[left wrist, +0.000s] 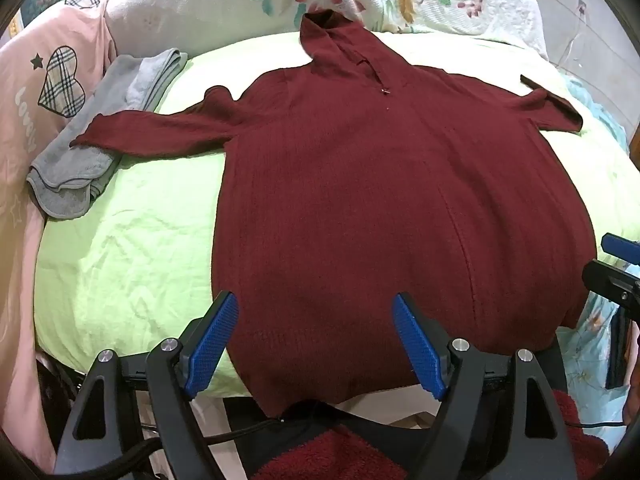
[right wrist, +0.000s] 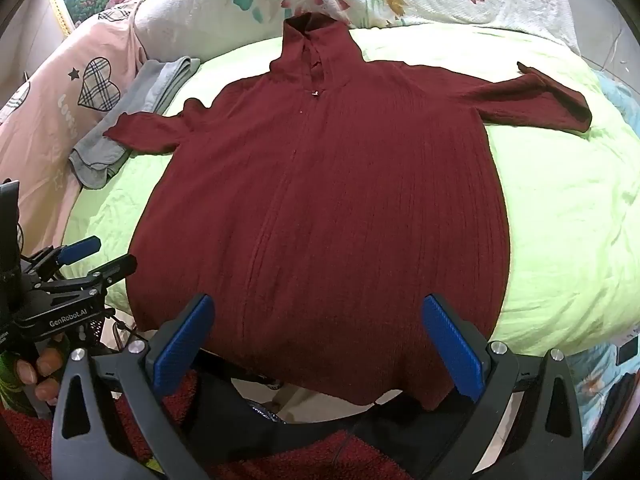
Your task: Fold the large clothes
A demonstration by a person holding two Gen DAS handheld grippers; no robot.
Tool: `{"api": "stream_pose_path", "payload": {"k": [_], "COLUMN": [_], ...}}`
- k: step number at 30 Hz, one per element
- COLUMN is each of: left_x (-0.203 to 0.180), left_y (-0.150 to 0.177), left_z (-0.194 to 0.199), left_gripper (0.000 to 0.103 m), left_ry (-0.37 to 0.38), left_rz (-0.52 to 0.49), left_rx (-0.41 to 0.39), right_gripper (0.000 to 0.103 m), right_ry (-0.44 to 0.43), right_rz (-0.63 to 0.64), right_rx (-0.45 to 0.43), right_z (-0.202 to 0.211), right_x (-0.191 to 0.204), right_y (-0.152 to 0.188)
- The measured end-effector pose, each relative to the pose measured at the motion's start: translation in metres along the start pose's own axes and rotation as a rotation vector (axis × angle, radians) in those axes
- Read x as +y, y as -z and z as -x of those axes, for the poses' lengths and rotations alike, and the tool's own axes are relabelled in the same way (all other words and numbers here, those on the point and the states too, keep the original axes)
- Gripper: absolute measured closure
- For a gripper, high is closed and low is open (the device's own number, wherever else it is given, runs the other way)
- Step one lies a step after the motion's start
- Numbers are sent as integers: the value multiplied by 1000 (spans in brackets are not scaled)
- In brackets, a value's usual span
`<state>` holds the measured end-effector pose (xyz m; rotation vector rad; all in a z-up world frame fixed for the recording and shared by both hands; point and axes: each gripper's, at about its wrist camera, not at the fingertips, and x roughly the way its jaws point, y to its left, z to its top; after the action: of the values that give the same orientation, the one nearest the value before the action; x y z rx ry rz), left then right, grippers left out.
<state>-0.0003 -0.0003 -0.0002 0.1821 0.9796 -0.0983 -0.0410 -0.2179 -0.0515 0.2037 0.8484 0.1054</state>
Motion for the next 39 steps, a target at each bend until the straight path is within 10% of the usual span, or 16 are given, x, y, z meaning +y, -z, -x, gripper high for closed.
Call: {"api": "stream_pose_path", "payload": {"k": [39], "left_x": [-1], "left_y": [-2], "left_z": [-3], "left_gripper": [23], "left_ry": [-18], "left_rz": [-19], "left_rx": [3], "right_gripper": [0], "right_ry": [-4], "right_rz": [1], "right_rx": [-1], "right_z": [3], "right_x": [4], "right_y": [-3]}}
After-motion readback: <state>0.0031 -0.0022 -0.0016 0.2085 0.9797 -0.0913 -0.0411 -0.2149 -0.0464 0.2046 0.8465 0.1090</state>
